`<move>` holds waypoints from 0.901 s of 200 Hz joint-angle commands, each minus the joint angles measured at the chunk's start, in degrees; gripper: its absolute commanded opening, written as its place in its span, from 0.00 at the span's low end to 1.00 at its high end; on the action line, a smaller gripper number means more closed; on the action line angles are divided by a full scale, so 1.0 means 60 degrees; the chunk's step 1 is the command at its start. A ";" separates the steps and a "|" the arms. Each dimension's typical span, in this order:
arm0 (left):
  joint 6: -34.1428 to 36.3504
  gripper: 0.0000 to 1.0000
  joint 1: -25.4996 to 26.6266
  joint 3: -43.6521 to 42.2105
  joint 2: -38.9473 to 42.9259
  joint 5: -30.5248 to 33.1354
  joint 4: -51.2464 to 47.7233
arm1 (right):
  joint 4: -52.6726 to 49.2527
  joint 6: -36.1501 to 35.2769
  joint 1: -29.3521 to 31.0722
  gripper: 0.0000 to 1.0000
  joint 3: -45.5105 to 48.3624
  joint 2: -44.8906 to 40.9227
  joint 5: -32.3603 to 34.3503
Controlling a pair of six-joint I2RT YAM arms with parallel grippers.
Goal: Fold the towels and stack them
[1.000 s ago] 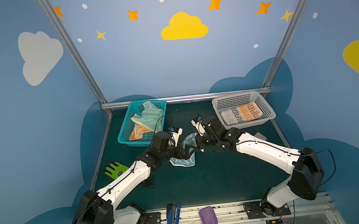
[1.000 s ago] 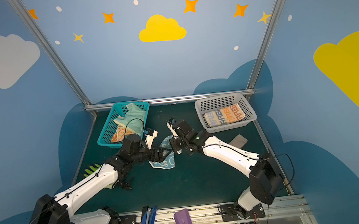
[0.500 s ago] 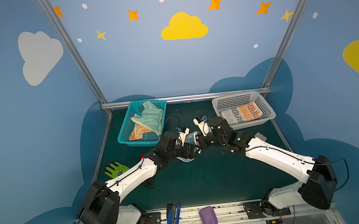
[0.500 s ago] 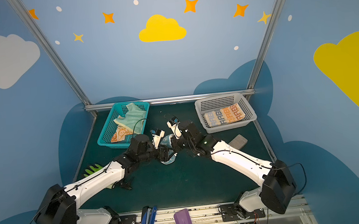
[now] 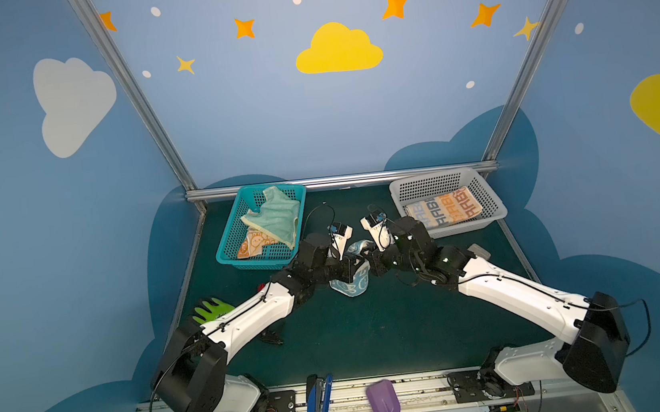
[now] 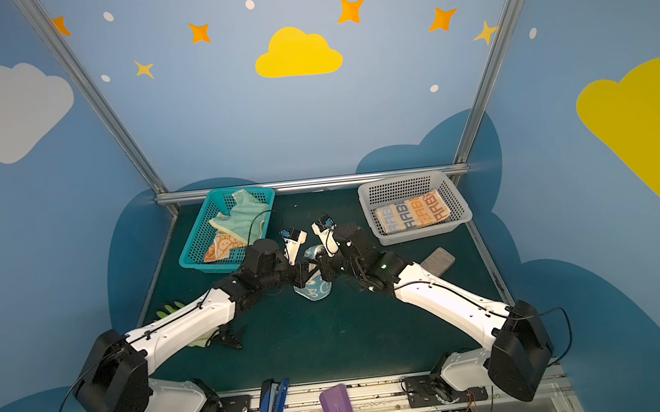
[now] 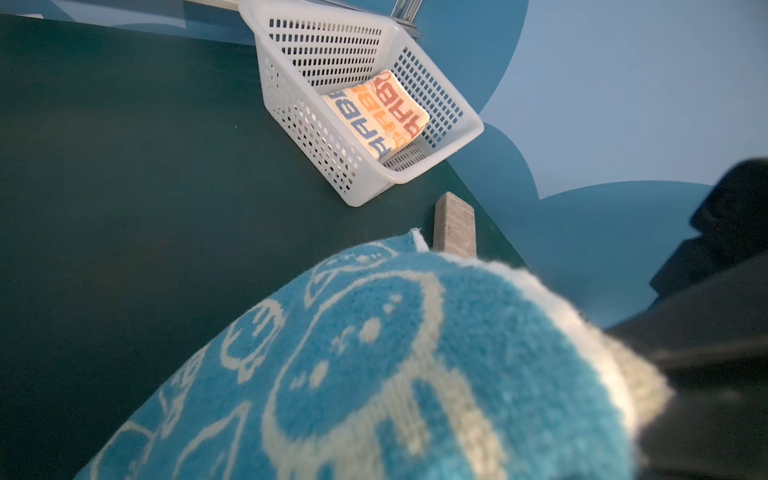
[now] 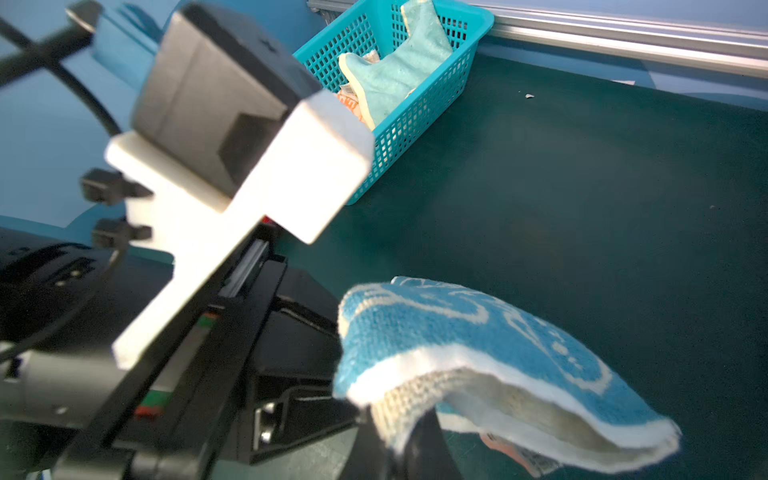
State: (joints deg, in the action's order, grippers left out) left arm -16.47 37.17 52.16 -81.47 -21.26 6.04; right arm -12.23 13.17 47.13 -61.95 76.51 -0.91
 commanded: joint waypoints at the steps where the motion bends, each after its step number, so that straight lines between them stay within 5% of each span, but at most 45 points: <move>1: 0.0169 0.04 -0.0091 0.0467 0.0055 0.0823 -0.0774 | -0.0078 -0.0274 0.0025 0.00 0.0208 -0.0468 0.0805; 88: 0.0381 0.04 -0.0327 0.1010 0.1278 0.3970 -0.2965 | -0.1459 -0.1155 -0.0065 0.00 0.0941 -0.1665 0.4349; 180: 0.0937 0.04 -0.0557 0.1104 0.2132 0.5004 -0.3745 | -0.2654 -0.1505 -0.0840 0.00 0.1166 -0.3303 0.6524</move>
State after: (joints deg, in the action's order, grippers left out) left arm -13.10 34.09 57.21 -70.76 6.33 -15.35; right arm -25.56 5.32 43.35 -55.57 60.75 33.36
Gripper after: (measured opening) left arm 0.050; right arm 0.052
